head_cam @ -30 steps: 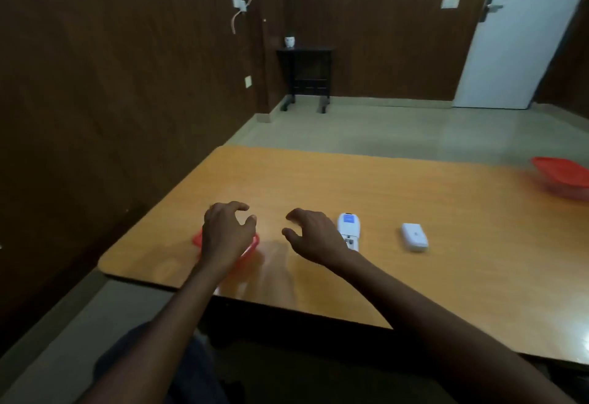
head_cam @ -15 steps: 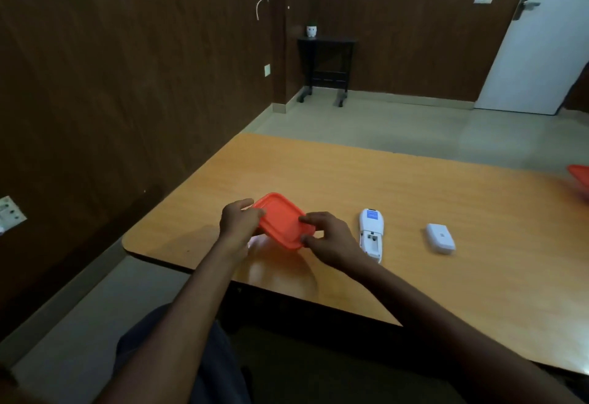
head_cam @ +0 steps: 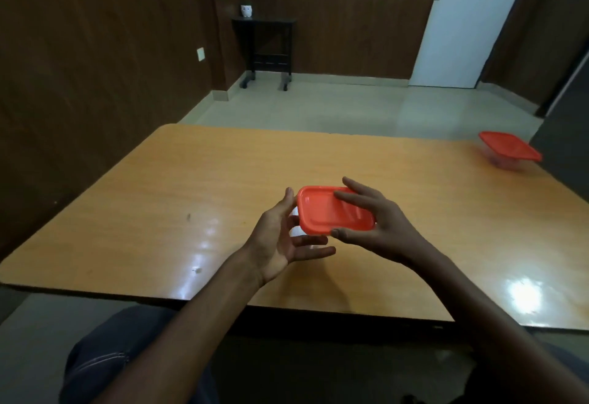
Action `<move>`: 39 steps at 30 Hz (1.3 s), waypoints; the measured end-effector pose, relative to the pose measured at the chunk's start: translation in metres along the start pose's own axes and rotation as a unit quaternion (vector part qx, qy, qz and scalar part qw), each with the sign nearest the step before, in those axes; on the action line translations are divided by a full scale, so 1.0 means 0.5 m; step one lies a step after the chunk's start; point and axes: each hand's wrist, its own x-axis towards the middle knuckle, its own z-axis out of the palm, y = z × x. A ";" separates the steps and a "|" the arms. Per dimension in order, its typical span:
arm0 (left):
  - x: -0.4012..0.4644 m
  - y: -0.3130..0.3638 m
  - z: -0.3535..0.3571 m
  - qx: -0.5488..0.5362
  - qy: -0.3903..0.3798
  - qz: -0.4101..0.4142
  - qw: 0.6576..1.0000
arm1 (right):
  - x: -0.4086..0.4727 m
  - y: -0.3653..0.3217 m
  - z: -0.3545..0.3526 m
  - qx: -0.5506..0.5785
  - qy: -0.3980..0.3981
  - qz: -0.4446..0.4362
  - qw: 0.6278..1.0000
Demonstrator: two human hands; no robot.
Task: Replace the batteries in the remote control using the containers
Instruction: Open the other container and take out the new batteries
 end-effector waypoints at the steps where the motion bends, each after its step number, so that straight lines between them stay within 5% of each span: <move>1: 0.010 -0.008 0.008 -0.002 -0.010 -0.009 1.000 | -0.006 0.009 -0.003 -0.010 -0.006 -0.010 1.000; 12: 0.071 -0.074 0.077 -0.118 -0.041 0.012 0.992 | -0.035 0.034 -0.030 -0.172 0.061 -0.099 0.978; 17: 0.076 -0.069 0.099 -0.176 -0.110 0.024 0.978 | -0.039 -0.004 -0.030 -0.138 0.069 -0.087 0.984; 20: 0.173 -0.113 0.032 -0.194 0.011 0.046 0.980 | -0.029 -0.049 -0.023 -0.185 0.013 -0.105 0.977; 25: 0.087 -0.082 0.086 -0.215 -0.121 0.019 0.969 | -0.039 0.003 0.037 -0.119 0.102 -0.108 0.982; 30: 0.107 -0.102 0.091 -0.194 -0.020 0.041 0.980 | -0.033 0.001 0.081 -0.169 0.146 -0.180 0.958; 39: 0.093 -0.090 0.081 -0.156 0.024 0.089 0.984 | -0.035 -0.004 0.070 -0.116 0.199 -0.230 0.946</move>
